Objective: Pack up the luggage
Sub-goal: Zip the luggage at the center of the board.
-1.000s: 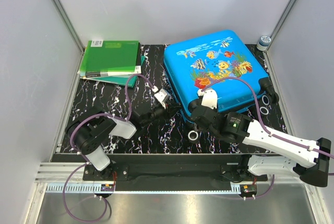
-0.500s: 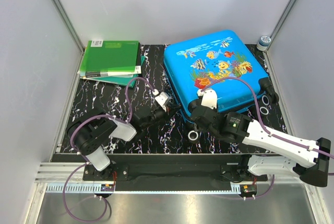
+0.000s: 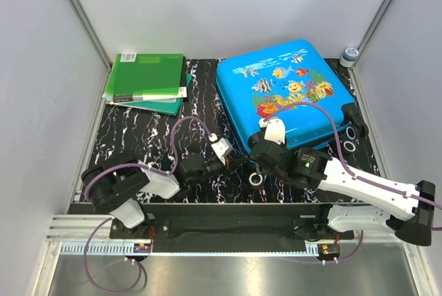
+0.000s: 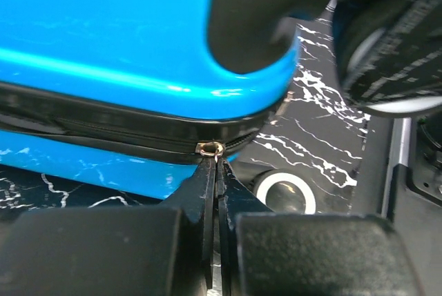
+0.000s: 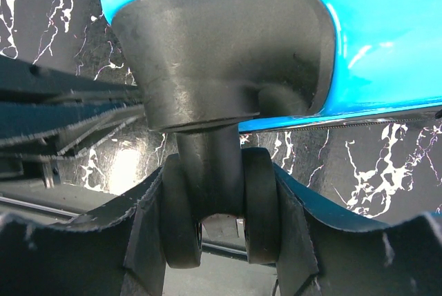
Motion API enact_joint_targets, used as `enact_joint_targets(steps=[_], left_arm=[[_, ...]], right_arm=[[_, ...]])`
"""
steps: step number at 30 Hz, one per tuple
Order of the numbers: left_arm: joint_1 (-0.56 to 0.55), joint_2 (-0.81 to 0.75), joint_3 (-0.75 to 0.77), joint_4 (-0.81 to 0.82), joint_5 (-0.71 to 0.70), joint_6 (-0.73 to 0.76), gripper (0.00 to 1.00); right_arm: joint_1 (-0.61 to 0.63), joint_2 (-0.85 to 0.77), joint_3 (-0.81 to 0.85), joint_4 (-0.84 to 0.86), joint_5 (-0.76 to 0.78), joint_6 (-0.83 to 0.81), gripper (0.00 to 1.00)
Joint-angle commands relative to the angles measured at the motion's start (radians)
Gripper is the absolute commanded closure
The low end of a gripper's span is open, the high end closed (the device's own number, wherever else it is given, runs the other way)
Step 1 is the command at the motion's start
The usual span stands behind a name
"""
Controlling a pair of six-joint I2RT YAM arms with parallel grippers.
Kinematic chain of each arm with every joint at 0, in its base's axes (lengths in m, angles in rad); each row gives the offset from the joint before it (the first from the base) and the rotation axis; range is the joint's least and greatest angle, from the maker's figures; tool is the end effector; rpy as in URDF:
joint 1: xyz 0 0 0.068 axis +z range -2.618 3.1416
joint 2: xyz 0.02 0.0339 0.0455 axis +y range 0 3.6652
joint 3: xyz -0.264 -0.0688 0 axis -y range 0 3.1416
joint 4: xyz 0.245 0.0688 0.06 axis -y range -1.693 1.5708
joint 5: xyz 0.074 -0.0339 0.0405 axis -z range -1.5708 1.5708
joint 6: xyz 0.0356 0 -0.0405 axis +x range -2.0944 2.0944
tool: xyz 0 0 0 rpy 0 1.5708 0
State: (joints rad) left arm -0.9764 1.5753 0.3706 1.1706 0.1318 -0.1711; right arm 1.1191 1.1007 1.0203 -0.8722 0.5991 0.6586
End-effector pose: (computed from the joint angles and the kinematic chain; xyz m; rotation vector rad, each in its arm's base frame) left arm 0.1496 -0.2297 0.1665 0.7630 1.5158 -0.9823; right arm 0.1094 0.1796 0.3047 -0.3042 2.2921 0.1225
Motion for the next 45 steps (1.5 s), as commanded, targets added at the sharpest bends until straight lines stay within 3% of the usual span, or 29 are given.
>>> enact_joint_targets(steps=[1,18,32,35,36,37,39,40,43,45], left_arm=[[-0.068,-0.035,0.011,0.083,0.000,0.021,1.00],[-0.237,0.086,0.152,0.109,-0.060,-0.039,1.00],[-0.271,0.132,0.192,0.089,-0.129,-0.099,1.00],[-0.271,0.100,0.165,0.072,-0.185,-0.116,0.73],[-0.269,0.079,0.153,0.061,-0.211,-0.122,0.57],[-0.269,0.066,0.122,0.058,-0.227,-0.131,0.50],[-0.271,0.033,0.084,0.035,-0.280,-0.157,0.38],[-0.269,-0.007,0.038,0.025,-0.303,-0.175,0.38],[-0.265,-0.130,-0.033,-0.046,-0.389,-0.220,0.35],[-0.254,-0.208,-0.079,-0.176,-0.464,-0.249,0.33]], right_arm=[[-0.015,-0.007,0.061,0.130,0.062,0.065,1.00],[-0.015,-0.005,0.040,0.190,0.027,0.064,1.00],[-0.015,-0.051,-0.009,0.208,0.036,0.062,1.00],[-0.015,-0.073,-0.023,0.208,0.038,0.062,0.86],[-0.013,-0.087,-0.026,0.207,0.037,0.059,0.80],[-0.015,-0.096,-0.031,0.203,0.041,0.058,0.66],[-0.015,-0.120,-0.037,0.199,0.048,0.053,0.52],[-0.015,-0.130,-0.042,0.190,0.054,0.053,0.40],[-0.013,-0.162,-0.052,0.174,0.068,0.047,0.26],[-0.015,-0.183,-0.057,0.168,0.079,0.044,0.19]])
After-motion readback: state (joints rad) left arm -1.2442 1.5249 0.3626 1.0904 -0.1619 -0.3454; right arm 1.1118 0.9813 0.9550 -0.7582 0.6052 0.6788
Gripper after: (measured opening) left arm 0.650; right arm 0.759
